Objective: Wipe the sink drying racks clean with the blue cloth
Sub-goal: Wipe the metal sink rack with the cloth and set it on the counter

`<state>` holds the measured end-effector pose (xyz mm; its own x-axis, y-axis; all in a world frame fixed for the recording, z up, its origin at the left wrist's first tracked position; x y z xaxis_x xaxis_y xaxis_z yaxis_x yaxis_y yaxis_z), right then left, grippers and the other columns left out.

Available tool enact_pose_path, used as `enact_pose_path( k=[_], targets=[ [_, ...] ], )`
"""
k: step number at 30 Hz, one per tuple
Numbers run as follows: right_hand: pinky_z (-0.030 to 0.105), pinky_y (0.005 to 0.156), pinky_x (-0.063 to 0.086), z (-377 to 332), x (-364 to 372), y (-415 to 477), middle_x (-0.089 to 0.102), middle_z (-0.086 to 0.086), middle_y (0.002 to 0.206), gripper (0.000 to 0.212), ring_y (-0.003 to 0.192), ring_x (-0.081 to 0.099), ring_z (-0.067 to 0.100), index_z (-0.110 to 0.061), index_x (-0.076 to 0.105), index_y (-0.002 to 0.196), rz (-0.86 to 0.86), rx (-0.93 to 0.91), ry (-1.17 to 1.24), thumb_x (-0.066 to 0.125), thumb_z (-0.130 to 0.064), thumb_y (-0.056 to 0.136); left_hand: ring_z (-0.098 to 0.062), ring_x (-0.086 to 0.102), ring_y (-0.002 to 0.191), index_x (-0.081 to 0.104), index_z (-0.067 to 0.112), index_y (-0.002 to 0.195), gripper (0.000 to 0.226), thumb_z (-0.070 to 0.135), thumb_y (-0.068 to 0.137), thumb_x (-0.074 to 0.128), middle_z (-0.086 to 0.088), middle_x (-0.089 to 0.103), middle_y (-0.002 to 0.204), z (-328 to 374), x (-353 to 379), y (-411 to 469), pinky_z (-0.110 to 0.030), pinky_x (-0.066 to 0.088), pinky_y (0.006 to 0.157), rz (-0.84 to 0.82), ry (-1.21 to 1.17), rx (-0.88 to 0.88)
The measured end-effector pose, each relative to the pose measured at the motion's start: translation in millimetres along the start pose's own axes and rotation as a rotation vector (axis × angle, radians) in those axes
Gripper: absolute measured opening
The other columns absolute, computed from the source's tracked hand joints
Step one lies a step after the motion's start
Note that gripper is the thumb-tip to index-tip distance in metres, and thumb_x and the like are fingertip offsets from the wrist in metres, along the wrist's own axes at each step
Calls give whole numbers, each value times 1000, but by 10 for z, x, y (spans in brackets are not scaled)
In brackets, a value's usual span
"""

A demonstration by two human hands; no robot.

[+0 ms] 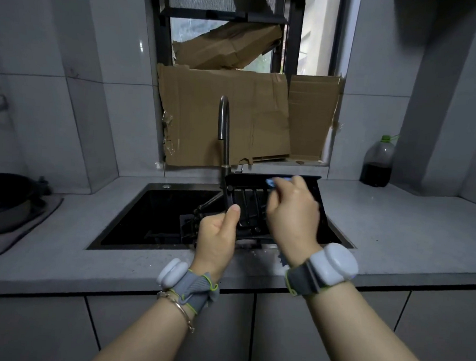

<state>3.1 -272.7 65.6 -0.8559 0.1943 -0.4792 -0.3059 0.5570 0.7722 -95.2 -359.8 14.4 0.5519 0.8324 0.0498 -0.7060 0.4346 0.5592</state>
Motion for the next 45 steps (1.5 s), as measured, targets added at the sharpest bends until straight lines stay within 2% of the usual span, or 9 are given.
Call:
enact_pose_path(
  k=[6, 12, 16, 20, 24, 28, 36, 41, 45],
  targets=[
    [27, 36, 36, -493, 69, -120, 55, 11, 76, 28, 41, 50, 32, -11, 69, 93, 12, -307, 126, 48, -19, 77, -7, 25, 47, 34, 13, 48, 51, 10, 97, 46, 1, 31, 45, 29, -64, 16, -22, 21, 45, 33, -29, -27],
    [13, 43, 17, 9, -30, -66, 54, 10, 73, 26, 44, 42, 21, -9, 70, 97, 19, -230, 38, 56, -9, 75, -20, 30, 62, 50, 0, 58, 45, 40, 79, 54, -9, 36, 64, 14, -171, 28, -29, 23, 57, 37, -101, -60],
    [27, 54, 28, 384, -87, -77, 56, 13, 88, 25, 67, 56, 34, -10, 67, 107, 54, -41, -24, 57, -5, 84, -21, 29, 61, 43, -7, 50, 53, 37, 80, 51, -10, 35, 63, 0, -187, -7, -30, 22, 57, 25, -126, -76],
    [31, 70, 36, 393, 48, -155, 51, 13, 105, 37, 97, 48, 30, -8, 58, 117, 0, 11, -22, 61, -29, 87, -21, 23, 58, 38, 5, 50, 48, 16, 95, 52, -7, 27, 58, -2, -143, -23, -29, 19, 52, 5, -96, -70],
    [29, 58, 39, 244, 47, -180, 54, 13, 86, 20, 73, 55, 27, -3, 64, 102, 52, -79, 181, 58, -11, 84, -21, 25, 59, 40, 4, 54, 46, 18, 97, 47, -7, 29, 58, -50, -135, -66, -30, 20, 54, -24, -70, -68],
    [26, 55, 43, -115, 30, -247, 56, 9, 81, 30, 68, 47, 13, -6, 67, 99, 4, -336, 318, 46, -20, 81, -14, 31, 51, 37, 10, 49, 51, 18, 98, 44, -1, 34, 49, -19, -135, -63, -27, 25, 50, -16, -68, -40],
    [33, 42, 47, -263, 44, -325, 54, 4, 79, 33, 53, 55, 27, -13, 69, 95, -126, -451, 217, 43, -26, 80, -2, 28, 44, 41, 9, 52, 48, 15, 99, 41, 12, 34, 44, 16, -138, -36, -22, 25, 46, 10, -77, -52],
    [33, 40, 46, -230, -28, -394, 52, 0, 76, 32, 52, 56, 25, -15, 68, 92, -265, -547, 163, 42, -28, 79, -10, 35, 53, 51, -3, 57, 46, 16, 99, 42, -4, 39, 54, -42, -126, -89, -19, 28, 48, -6, -94, -57],
    [40, 44, 51, -256, -60, -87, 58, 8, 84, 29, 56, 59, 32, -11, 69, 96, -155, -504, 144, 47, -21, 80, -3, 23, 43, 31, 15, 49, 51, 11, 98, 42, 12, 28, 44, 79, -77, -82, -19, 19, 45, -23, -46, -25]
  ],
)
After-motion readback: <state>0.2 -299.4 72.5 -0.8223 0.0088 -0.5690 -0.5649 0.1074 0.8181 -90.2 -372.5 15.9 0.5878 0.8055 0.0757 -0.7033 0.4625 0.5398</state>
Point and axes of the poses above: each hand's wrist, its own y-axis towards the middle knuckle, its own x-axis out of the palm, z = x × y, the point moved 4 cm from there along y, towards the middle knuckle
